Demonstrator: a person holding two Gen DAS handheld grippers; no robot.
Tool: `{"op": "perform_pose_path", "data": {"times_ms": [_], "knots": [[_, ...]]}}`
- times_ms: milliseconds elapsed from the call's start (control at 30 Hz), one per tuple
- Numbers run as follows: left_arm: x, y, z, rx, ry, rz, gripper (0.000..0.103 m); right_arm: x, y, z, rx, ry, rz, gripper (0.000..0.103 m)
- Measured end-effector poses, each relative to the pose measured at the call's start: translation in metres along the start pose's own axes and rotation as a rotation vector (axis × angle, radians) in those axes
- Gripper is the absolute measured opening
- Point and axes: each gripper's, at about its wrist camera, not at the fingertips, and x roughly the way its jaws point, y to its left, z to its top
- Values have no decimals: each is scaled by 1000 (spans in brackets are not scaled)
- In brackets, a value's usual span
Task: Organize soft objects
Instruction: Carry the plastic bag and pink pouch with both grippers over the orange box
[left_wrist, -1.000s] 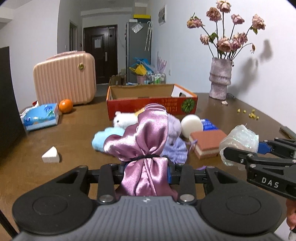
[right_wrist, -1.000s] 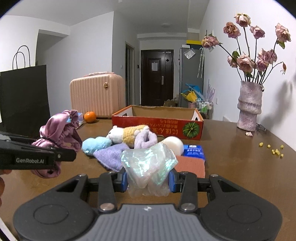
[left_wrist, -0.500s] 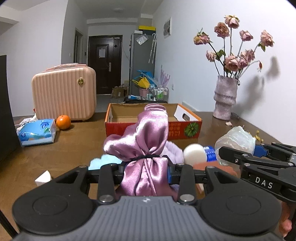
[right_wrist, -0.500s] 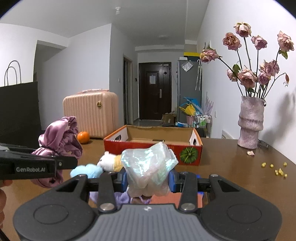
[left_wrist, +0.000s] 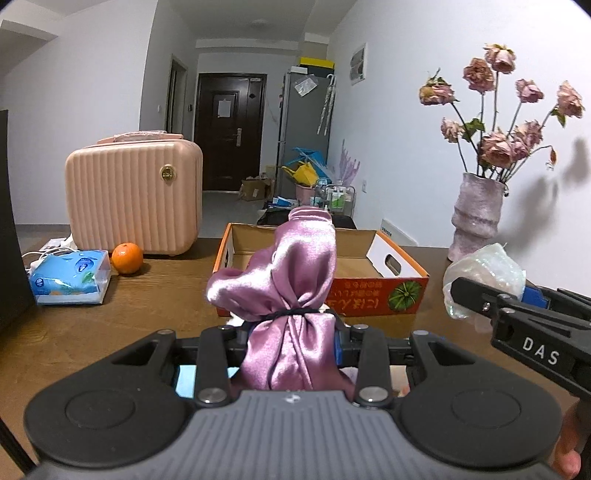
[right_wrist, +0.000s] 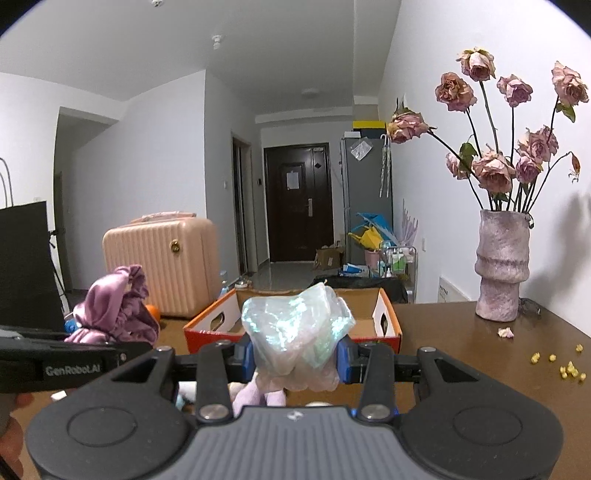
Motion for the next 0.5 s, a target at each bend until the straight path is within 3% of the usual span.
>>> {"op": "perform_pose_path", "data": {"times_ms": [500], "knots": [[57, -5, 37, -34, -15, 28, 36, 63, -18, 30, -4, -11, -8, 40]]}}
